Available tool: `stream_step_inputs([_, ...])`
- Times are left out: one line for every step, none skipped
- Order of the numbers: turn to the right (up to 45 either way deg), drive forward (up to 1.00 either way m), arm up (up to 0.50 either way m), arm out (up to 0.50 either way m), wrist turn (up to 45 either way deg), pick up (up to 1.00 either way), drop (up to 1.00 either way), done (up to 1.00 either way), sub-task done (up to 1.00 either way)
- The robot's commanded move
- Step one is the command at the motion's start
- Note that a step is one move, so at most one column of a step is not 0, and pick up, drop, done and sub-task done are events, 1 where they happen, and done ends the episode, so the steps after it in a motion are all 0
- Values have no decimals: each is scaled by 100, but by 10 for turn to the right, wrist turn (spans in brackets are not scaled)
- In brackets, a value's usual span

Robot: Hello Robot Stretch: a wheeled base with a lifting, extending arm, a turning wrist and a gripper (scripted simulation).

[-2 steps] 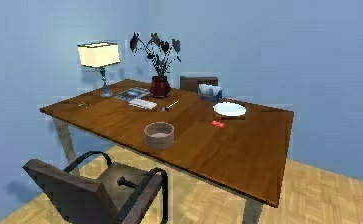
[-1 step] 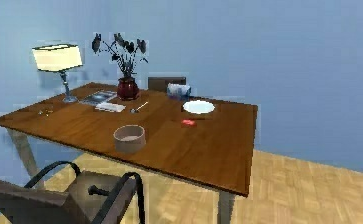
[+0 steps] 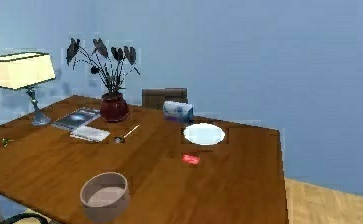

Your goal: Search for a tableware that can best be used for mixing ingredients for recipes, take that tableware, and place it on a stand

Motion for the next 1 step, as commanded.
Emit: stream_step_inputs([-450, 0, 0, 0, 0, 0, 0, 0, 0])
